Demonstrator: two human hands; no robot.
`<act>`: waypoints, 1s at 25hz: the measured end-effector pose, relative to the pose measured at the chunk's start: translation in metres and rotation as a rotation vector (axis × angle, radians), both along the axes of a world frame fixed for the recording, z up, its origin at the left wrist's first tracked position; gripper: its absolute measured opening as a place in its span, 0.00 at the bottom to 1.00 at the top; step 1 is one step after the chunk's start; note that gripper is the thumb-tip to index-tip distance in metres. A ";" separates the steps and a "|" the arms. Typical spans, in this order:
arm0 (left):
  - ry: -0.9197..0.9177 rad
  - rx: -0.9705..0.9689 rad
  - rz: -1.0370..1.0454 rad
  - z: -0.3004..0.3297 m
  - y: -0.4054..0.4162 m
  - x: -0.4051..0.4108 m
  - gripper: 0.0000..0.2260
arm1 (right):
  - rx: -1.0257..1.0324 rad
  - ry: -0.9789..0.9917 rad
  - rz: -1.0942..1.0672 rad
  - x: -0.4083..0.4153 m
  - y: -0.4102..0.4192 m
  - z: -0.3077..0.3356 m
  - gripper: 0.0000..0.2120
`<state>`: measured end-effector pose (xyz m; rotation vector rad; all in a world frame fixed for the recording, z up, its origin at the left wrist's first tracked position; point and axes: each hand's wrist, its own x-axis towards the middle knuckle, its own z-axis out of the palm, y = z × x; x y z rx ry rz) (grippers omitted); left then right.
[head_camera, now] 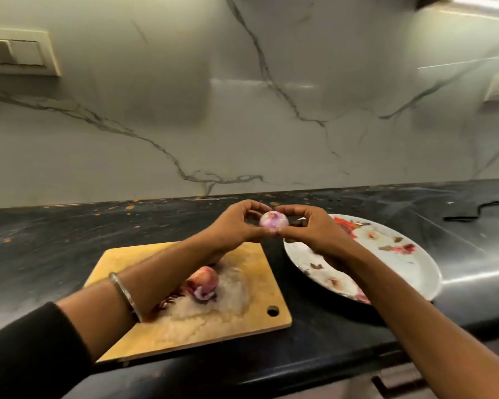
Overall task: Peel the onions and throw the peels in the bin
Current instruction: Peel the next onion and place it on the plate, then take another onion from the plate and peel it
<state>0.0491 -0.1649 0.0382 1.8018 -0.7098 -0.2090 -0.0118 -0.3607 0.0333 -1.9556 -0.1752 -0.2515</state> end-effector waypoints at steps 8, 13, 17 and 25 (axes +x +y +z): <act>-0.148 0.121 -0.171 0.012 -0.106 0.009 0.20 | -0.054 -0.047 -0.241 -0.033 -0.084 0.003 0.30; -0.223 0.278 -0.193 -0.005 -0.146 0.014 0.22 | -0.143 -0.002 -0.344 -0.039 -0.111 -0.021 0.26; -0.261 0.425 -0.225 -0.025 -0.154 0.018 0.21 | -0.407 0.025 -0.421 -0.037 -0.114 -0.042 0.25; -0.273 0.413 -0.232 -0.021 -0.140 0.018 0.24 | -0.395 -0.026 -0.476 -0.038 -0.099 -0.027 0.25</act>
